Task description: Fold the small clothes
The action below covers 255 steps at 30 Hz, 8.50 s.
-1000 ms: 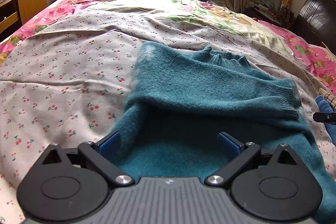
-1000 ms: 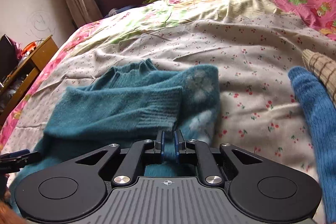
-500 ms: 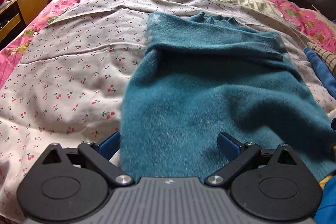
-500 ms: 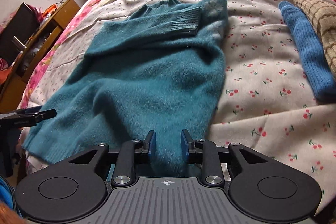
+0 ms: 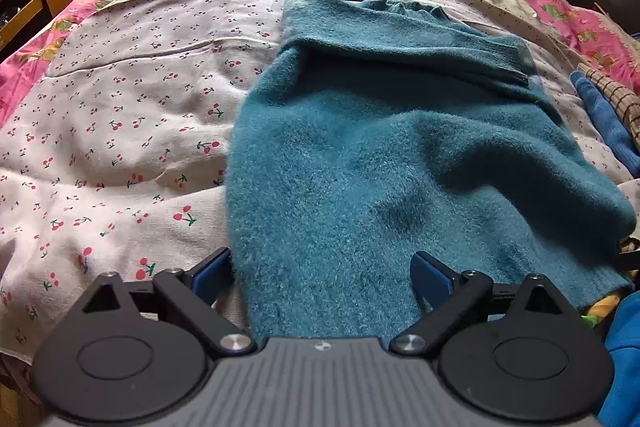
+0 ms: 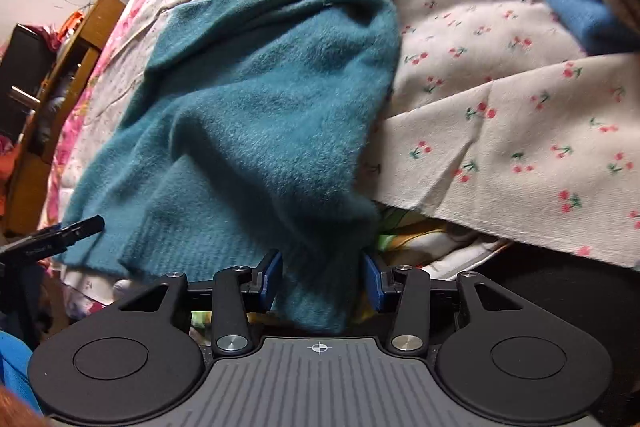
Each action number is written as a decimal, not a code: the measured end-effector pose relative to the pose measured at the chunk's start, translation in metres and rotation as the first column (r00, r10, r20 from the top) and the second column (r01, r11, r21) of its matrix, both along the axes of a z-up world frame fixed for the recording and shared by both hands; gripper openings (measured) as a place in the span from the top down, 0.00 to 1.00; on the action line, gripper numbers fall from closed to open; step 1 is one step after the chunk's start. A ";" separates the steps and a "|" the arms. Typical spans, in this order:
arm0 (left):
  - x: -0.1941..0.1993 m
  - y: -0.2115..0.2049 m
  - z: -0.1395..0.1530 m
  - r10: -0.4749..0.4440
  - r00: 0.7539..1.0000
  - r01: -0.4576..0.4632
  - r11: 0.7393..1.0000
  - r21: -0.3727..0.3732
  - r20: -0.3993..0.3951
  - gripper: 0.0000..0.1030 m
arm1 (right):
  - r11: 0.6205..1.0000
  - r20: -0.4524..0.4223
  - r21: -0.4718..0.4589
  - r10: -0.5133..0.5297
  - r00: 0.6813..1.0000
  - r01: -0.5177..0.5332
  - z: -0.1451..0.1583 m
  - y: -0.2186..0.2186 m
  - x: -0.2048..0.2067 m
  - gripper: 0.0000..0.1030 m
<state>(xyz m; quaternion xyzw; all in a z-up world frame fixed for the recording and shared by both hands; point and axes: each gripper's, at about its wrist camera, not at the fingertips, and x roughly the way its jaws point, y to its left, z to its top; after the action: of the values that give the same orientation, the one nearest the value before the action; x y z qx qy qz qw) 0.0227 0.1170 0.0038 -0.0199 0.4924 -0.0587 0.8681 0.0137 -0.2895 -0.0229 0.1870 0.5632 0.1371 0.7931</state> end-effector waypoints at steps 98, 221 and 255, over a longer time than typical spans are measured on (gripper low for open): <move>0.219 0.033 -0.059 0.543 0.821 -0.445 0.802 -0.398 0.177 0.26 | 0.932 0.429 -0.059 -0.299 0.852 0.357 -0.007 0.005 0.206 0.62; 0.246 -0.168 -0.076 -0.029 0.914 0.012 0.999 0.044 0.405 0.10 | 0.851 0.159 0.522 -0.164 0.974 0.059 -0.091 -0.079 0.256 0.57; 0.220 -0.128 -0.069 -0.080 0.890 0.079 0.997 0.021 0.448 0.18 | 0.889 0.166 0.369 -0.349 0.922 0.270 0.044 0.031 0.233 0.76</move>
<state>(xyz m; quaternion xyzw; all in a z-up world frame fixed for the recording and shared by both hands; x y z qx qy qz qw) 0.2423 -0.0109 -0.0652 0.0153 0.2794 -0.0968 0.9552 0.2471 -0.2588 0.0209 0.3919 0.3991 0.1235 0.8197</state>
